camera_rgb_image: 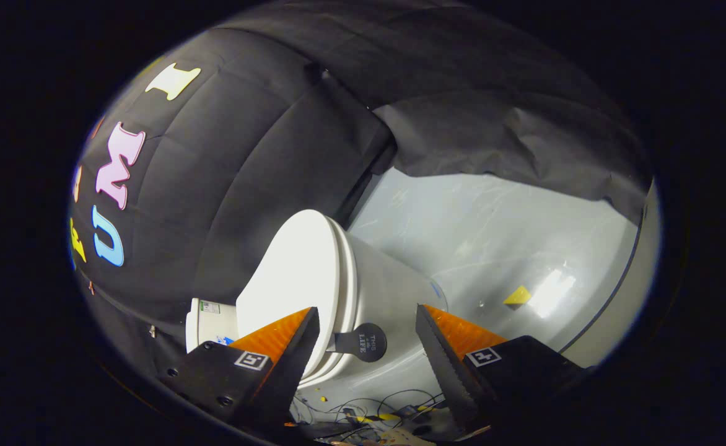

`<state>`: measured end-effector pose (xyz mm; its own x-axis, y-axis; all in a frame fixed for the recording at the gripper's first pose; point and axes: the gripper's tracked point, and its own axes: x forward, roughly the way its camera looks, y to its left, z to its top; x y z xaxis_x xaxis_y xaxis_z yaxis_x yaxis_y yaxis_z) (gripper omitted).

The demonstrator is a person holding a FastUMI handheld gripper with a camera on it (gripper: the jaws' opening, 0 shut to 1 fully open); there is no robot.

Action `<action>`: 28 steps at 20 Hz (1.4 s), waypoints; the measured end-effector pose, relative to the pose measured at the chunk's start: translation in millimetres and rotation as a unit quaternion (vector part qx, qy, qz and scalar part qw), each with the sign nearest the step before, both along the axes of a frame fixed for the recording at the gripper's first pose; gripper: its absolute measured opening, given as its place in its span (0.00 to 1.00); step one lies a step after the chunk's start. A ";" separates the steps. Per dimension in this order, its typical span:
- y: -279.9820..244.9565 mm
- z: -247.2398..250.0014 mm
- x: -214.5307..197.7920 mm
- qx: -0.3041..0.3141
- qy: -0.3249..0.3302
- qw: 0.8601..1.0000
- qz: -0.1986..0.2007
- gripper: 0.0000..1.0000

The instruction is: Open the toilet lid.

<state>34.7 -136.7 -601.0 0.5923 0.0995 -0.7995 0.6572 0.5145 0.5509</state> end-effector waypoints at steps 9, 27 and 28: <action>23.0 -33.7 3.2 0.103 0.006 0.994 -0.020 0.76; 34.4 -27.7 13.7 0.175 -0.047 0.983 -0.043 0.10; 33.7 -28.1 15.1 0.169 -0.046 0.984 -0.040 0.10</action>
